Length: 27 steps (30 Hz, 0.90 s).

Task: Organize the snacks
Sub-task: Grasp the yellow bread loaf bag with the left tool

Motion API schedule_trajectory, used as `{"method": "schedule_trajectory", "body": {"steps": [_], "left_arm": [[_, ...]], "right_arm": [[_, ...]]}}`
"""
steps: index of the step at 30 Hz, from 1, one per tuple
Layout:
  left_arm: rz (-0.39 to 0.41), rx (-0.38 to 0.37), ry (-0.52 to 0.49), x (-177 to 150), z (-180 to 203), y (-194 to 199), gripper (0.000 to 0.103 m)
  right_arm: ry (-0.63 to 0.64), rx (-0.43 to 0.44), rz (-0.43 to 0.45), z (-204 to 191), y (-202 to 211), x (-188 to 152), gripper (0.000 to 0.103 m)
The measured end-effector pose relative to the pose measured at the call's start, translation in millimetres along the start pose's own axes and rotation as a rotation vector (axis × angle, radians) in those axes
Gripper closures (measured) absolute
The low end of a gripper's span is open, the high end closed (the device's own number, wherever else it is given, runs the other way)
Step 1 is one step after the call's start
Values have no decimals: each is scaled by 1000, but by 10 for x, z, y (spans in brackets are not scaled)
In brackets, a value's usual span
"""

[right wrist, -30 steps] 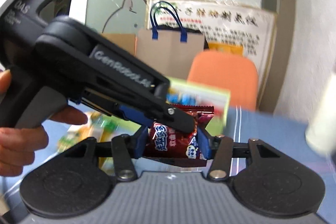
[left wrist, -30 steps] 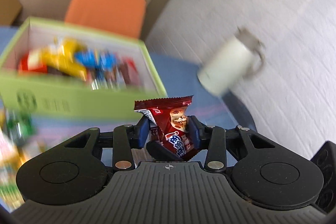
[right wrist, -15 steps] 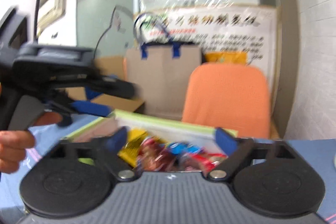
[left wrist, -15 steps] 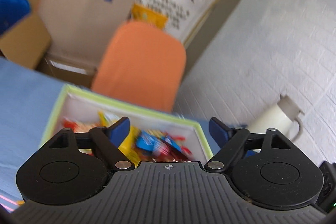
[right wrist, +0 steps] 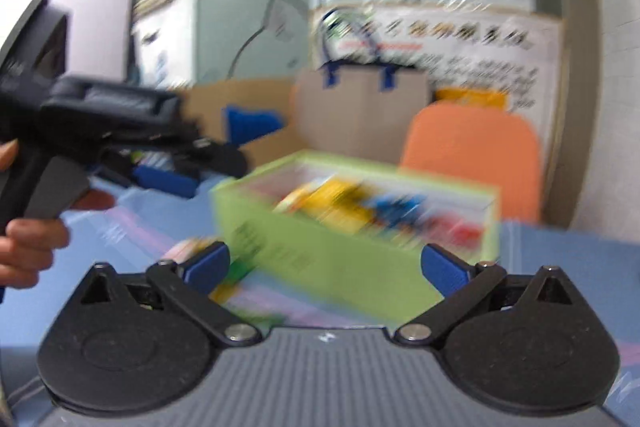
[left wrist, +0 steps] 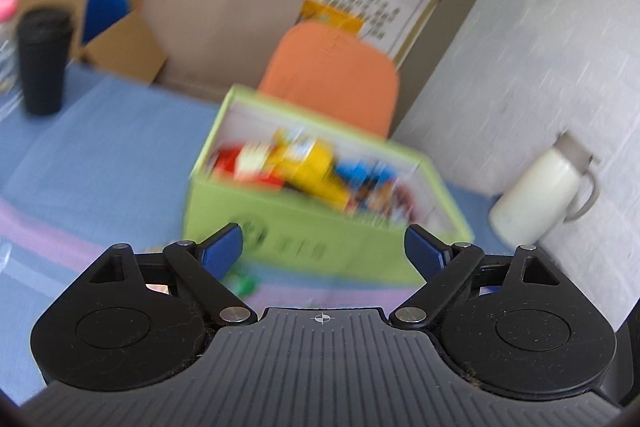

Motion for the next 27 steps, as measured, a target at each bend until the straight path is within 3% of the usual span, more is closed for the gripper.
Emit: {"method": "schedule_trajectory", "body": {"steps": [5,6,9,12,17,23,27], "left_arm": [[-100,-61,100,-348,-197,-24,29],[-125,-61,74,-345,-222,-62,31],[-178,-59,98,-361,-363,-126,31],[-241,-186,76,-376,-386,-173,30],[-269,-176,-4,-470,-314,-202,33],[-285,-164,-93,-762,5,-11,39],[-315,-192,-74,-1065,129,164,43]], "right_arm": [[54,171,-129,-678,-150,-402,2],[73,197,-140,-786,-191,-423,3],[74,208,-192,-855,-364,-451,2],[67,268,-242,-892,-477,-491,1],[99,245,-275,-1017,-500,-530,1],[164,191,-300,-1169,-132,-707,1],[142,169,-315,-1167,165,-854,1]]}}
Point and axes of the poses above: each gripper's, at about its wrist camera, not at the fingertips, and y roughly against the way its jaws point, z to its right, x to its top, the point moved 4 cm from there along -y, roughly the way its jaws point, and after that the axes turned 5 degrees about -y, right-handed, at the moved point
